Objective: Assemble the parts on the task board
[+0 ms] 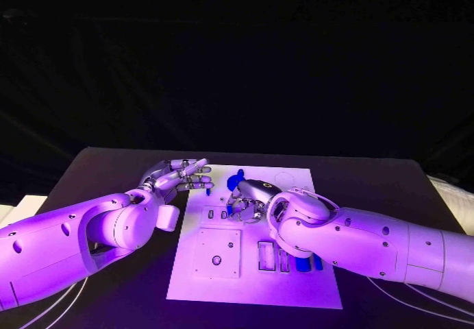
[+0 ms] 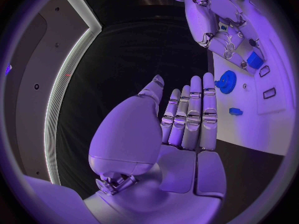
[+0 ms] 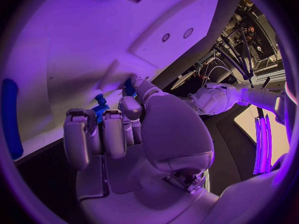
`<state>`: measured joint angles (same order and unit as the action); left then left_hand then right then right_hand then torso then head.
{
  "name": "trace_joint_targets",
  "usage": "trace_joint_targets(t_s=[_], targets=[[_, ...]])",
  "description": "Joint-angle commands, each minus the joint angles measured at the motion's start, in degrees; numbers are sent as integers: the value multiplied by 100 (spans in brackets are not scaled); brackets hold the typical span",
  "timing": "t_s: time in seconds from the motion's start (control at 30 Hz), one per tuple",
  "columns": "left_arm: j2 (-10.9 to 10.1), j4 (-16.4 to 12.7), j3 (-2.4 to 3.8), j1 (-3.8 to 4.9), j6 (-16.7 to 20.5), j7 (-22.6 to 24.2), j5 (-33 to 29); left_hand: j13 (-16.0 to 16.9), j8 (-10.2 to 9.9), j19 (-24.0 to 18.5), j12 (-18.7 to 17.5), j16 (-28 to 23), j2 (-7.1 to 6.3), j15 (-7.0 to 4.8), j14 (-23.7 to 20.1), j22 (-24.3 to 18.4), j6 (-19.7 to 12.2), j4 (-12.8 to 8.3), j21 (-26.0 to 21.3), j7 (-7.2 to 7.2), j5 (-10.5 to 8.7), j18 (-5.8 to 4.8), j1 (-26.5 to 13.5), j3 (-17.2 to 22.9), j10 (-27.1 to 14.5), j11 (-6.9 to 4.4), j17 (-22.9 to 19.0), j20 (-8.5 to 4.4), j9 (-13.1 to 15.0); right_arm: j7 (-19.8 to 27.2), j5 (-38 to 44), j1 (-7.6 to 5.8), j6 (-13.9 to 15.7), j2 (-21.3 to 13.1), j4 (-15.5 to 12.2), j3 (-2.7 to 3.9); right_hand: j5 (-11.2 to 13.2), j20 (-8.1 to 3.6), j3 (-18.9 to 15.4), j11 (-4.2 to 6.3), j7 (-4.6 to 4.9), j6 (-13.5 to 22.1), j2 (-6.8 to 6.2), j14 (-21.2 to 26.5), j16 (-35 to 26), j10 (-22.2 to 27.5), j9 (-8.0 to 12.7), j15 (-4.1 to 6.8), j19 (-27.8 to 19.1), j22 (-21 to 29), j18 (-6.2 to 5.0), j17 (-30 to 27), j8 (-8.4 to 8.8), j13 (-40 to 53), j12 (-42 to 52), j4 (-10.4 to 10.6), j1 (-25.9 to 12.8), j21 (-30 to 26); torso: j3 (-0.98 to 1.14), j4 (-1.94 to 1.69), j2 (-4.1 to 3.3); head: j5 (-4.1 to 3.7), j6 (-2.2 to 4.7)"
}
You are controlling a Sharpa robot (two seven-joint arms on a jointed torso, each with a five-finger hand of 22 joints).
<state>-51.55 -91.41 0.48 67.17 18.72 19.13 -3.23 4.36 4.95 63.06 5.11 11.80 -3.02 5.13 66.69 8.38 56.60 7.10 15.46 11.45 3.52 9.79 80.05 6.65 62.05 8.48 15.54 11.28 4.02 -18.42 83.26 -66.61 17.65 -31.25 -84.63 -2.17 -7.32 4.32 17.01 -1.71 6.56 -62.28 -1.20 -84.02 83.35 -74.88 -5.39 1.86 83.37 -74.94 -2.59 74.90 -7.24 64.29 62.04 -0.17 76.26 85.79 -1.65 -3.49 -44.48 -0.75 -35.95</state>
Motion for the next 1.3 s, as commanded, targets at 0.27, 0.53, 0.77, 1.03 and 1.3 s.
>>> trace_joint_targets(t_s=[0.27, 0.53, 0.77, 1.03, 1.3], targets=[[8, -17, 4, 6, -116, 19, 22, -5, -27, 25, -15, -39, 64, 20, -20, -5, 2, -38, -32, 4, -20, 49, -7, 0, 11, -3, 9, -9, -1, -167, 236, 61, -379, -41, -20, -23, -21, -3, -1, -1, -1, -40, -40, -371, -58, 46, -2, 34, -52, -529, 20, 437, -6, -35, -60, 12, -124, -42, -1, 7, -2, 44, -57], [10, -11, 4, 6, -119, 10, 22, -5, -30, 21, -18, -47, 67, 21, -25, -8, 6, -47, -39, 4, -20, 48, -12, -1, 15, -2, 17, -8, -1, -207, 334, 69, -518, -61, -78, -23, -25, -2, -21, -8, 9, -17, -124, -361, -94, 143, 4, 29, -91, -474, 8, 395, 12, -175, -230, 14, -200, -73, -2, 3, 1, 49, -69], [14, -6, 4, 6, -123, 2, 22, -5, -31, 20, -19, -49, 67, 21, -25, -8, 6, -48, -40, 5, -20, 48, -12, -1, 15, -2, 19, -8, -1, -211, 370, 73, -526, -57, -109, -23, -45, 2, -58, -19, 23, 13, -202, -359, -106, 169, 12, 22, -109, -449, 2, 385, 34, -218, -287, 24, -271, -90, -2, 6, 0, 64, -87], [16, -3, 4, 5, -131, -11, 22, -5, -31, 20, -19, -49, 67, 21, -26, -8, 6, -49, -40, 5, -20, 48, -13, -1, 15, -2, 20, -8, -1, -278, 540, 76, -256, -60, -97, -24, -66, 38, -129, -85, 102, 237, -342, -317, -229, 540, 63, -29, -273, -225, -49, 237, 159, -721, -876, 47, -377, -216, -3, 5, 3, 58, -91], [20, 3, 4, 5, -141, -29, 22, -5, -33, 19, -21, -52, 67, 22, -26, -9, 5, -52, -42, 6, -21, 48, -15, -3, 14, -1, 23, -8, -1, -291, 608, 85, -70, -63, -99, -24, -56, 73, -195, -126, 143, 373, -436, -294, -305, 683, 85, -65, -378, -80, -82, 154, 222, -911, -1083, 70, -430, -305, 0, 2, 3, 51, -84]])
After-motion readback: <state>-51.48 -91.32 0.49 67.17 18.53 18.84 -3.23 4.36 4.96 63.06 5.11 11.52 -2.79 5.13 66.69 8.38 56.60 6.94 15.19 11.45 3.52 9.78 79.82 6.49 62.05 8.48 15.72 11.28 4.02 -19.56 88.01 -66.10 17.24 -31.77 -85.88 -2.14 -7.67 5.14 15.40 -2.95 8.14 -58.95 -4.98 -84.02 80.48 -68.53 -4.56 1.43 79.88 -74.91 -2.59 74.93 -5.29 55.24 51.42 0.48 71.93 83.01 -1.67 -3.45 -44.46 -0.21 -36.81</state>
